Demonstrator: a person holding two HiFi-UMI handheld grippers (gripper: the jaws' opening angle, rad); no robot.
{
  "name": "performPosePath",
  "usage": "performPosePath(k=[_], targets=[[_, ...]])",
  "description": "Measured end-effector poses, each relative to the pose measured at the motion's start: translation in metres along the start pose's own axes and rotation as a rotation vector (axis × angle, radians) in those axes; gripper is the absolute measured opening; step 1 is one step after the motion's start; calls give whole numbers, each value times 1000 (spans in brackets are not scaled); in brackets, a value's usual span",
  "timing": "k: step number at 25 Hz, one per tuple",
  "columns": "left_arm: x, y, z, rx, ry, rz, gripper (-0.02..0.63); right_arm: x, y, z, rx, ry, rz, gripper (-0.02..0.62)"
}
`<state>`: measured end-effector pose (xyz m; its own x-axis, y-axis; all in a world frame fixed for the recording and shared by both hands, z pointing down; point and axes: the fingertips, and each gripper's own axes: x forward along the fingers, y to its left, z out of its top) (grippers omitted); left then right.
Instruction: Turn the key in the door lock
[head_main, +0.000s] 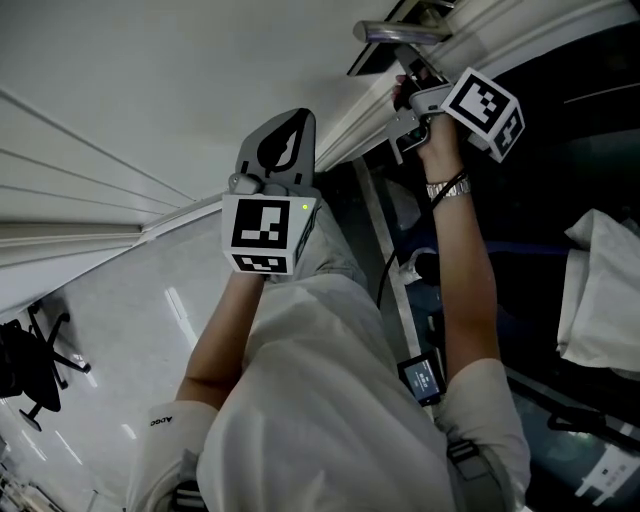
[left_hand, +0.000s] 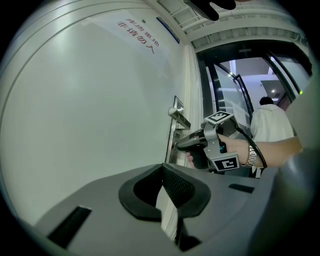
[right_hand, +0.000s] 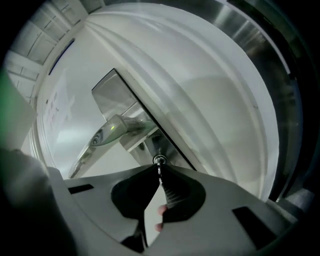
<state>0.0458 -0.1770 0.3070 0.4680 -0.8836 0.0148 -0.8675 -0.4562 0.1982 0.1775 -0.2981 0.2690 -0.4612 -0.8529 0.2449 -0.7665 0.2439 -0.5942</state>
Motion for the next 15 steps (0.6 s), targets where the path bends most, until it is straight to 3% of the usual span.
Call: performPosePath(k=[8,12,15], targets=[[-6,4,1,-4,-4,6,9,1,-1,-3,301,-10,96,14],[-10,9,2,-5,-6,21,9,2,-1,-2,323,-18,118,14],[-12,11,3,-3,-8,25,11,2,-1,-5,260,4,122,16]])
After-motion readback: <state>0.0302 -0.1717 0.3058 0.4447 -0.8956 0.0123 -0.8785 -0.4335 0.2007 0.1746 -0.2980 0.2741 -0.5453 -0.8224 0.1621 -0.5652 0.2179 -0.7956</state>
